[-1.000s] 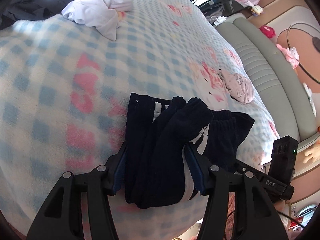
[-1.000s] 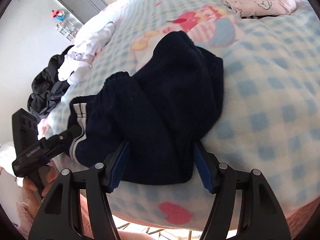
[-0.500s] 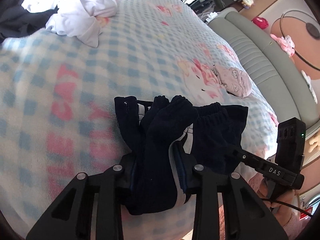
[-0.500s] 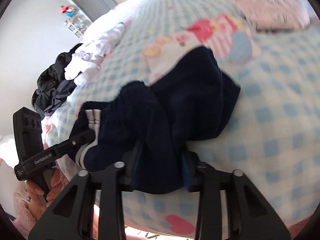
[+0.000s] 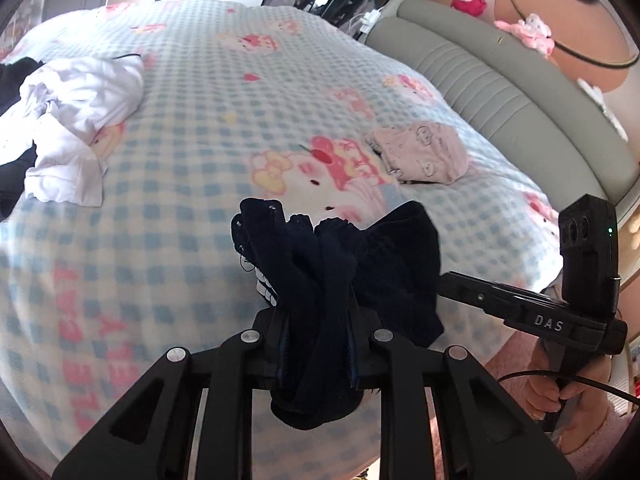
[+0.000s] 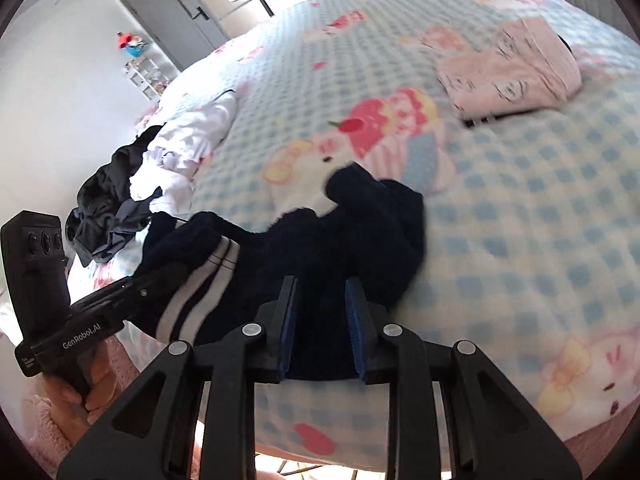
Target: Fold clothes
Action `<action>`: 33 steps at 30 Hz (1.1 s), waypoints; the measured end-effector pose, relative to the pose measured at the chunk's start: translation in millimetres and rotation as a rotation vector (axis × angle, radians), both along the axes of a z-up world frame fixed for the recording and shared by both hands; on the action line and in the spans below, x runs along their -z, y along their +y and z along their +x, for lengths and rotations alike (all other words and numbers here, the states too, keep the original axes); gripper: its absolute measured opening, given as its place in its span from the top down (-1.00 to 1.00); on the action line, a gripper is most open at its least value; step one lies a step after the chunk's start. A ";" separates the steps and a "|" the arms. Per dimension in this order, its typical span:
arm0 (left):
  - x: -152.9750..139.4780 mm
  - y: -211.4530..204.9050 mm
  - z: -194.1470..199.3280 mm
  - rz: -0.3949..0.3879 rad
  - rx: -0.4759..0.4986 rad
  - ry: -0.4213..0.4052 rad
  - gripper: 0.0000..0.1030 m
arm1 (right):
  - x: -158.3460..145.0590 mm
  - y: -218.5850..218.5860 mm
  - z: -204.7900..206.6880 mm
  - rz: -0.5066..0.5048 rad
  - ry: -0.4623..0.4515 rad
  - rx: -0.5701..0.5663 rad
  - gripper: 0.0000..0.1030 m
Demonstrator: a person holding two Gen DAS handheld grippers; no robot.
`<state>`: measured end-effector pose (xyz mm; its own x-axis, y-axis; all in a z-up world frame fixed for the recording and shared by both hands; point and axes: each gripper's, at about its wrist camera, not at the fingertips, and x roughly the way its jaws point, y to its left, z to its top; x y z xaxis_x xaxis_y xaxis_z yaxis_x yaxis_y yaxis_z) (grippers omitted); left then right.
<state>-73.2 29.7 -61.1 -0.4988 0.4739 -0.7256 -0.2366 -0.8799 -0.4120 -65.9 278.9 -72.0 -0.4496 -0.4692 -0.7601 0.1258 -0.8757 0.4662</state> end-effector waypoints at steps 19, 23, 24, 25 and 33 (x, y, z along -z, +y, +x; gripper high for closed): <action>40.8 -38.1 15.7 0.126 -0.076 -0.113 0.63 | 21.9 -12.7 -24.9 -0.031 -0.043 -0.090 0.60; 5.5 -11.0 2.4 0.115 -0.007 -0.032 0.65 | -14.6 -7.6 -25.9 -0.040 0.045 -0.101 0.64; -1.8 -2.7 -3.3 0.117 0.007 -0.017 0.65 | -21.4 -2.2 -27.5 -0.038 0.061 -0.085 0.64; -9.1 5.6 -9.0 0.119 0.021 -0.002 0.65 | -28.1 3.5 -29.2 -0.036 0.077 -0.068 0.64; -51.9 94.3 -87.6 0.161 0.167 0.063 0.65 | -72.8 82.6 -72.0 -0.024 0.158 0.065 0.64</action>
